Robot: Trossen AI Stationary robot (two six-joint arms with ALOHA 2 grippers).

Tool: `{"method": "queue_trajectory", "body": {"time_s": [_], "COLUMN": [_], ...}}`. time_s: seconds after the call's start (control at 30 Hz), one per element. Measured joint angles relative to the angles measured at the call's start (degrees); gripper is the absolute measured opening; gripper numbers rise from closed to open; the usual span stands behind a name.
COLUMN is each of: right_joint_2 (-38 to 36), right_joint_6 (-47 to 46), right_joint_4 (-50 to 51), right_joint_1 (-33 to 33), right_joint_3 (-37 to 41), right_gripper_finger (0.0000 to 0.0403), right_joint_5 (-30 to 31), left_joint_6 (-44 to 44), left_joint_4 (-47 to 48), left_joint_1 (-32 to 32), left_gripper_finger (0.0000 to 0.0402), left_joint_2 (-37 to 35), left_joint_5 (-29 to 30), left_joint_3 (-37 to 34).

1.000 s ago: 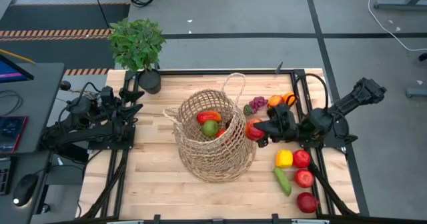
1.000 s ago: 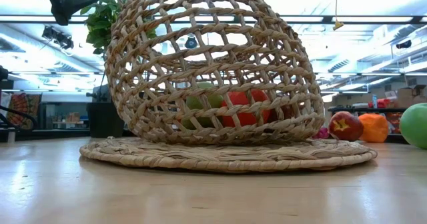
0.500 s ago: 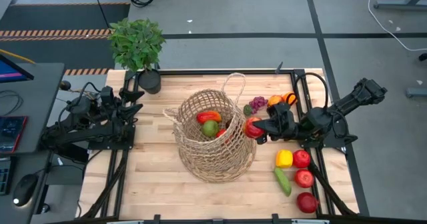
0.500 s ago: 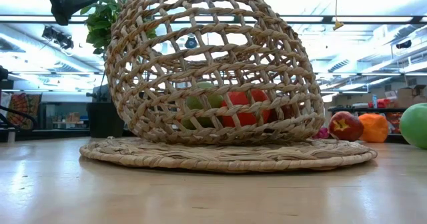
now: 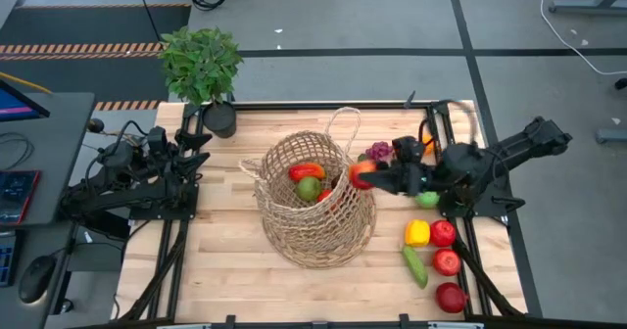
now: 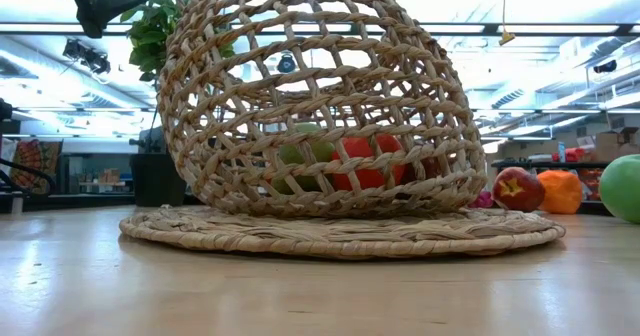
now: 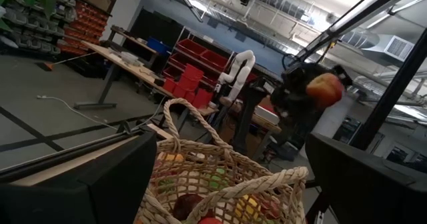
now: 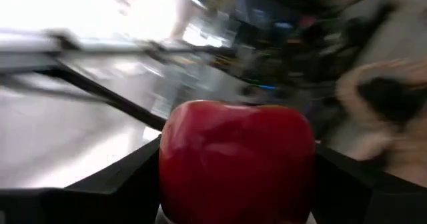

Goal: Build produce basket
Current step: Put the bottom yellow red apple into the brown basket

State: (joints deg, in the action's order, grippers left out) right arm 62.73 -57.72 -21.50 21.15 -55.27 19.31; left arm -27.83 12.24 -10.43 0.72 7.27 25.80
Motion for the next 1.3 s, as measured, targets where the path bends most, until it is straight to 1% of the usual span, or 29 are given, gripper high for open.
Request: {"method": "queue_trajectory", "body": {"time_s": [0.07, 0.13, 0.3, 0.43, 0.53, 0.7, 0.8, 0.9, 1.0, 1.1, 1.17, 1.3], "right_joint_2": [0.7, 1.8, 6.4, 11.1, 15.0, 21.5, 25.6, 29.7, 33.4, 36.5, 38.4, 41.5], "right_joint_6": [5.8, 11.5, 20.6, 25.4, 28.4, 29.4, 30.1, 32.2, 35.6, 41.0, 42.3, 45.2], "right_joint_4": [10.2, 18.0, 28.0, 33.0, 35.4, 40.7, 47.0, 54.1, 58.2, 58.4, 58.3, 59.4], "right_joint_1": [-1.1, -2.0, -3.6, -4.5, -5.4, -8.6, -10.8, -13.1, -15.3, -17.4, -18.9, -21.6], "right_joint_3": [-4.2, -8.0, -15.6, -20.4, -23.8, -30.5, -35.6, -41.3, -45.6, -46.8, -46.8, -46.8], "right_gripper_finger": [0.0305, 0.0305, 0.0304, 0.0304, 0.0304, 0.0304, 0.0304, 0.0304, 0.0304, 0.0304, 0.0304, 0.0304], "right_joint_5": [0.3, 0.6, 0.7, 0.2, -1.6, -8.1, -11.3, -13.6, -14.9, -14.9, -14.9, -16.8], "left_joint_6": [0.0, 0.0, 0.0, 0.0, 0.0, 0.0, 0.0, 0.0, 0.0, 0.0, 0.0, 0.0], "left_joint_4": [0.0, 0.0, 0.0, 0.0, 0.0, 0.0, 0.0, 0.0, 0.0, 0.0, 0.0, 0.0], "left_joint_1": [0.0, 0.0, 0.0, 0.0, 0.0, 0.0, 0.0, 0.0, 0.0, 0.0, 0.0, 0.0], "left_gripper_finger": [0.039, 0.039, 0.039, 0.039, 0.039, 0.039, 0.039, 0.039, 0.039, 0.039, 0.039, 0.039], "left_joint_2": [0.0, 0.0, 0.0, 0.0, 0.0, 0.0, 0.0, 0.0, 0.0, 0.0, 0.0, 0.0], "left_joint_5": [0.0, 0.0, 0.0, 0.0, 0.0, 0.0, 0.0, 0.0, 0.0, 0.0, 0.0, 0.0], "left_joint_3": [0.0, 0.0, 0.0, 0.0, 0.0, 0.0, 0.0, 0.0, 0.0, 0.0, 0.0, 0.0]}}
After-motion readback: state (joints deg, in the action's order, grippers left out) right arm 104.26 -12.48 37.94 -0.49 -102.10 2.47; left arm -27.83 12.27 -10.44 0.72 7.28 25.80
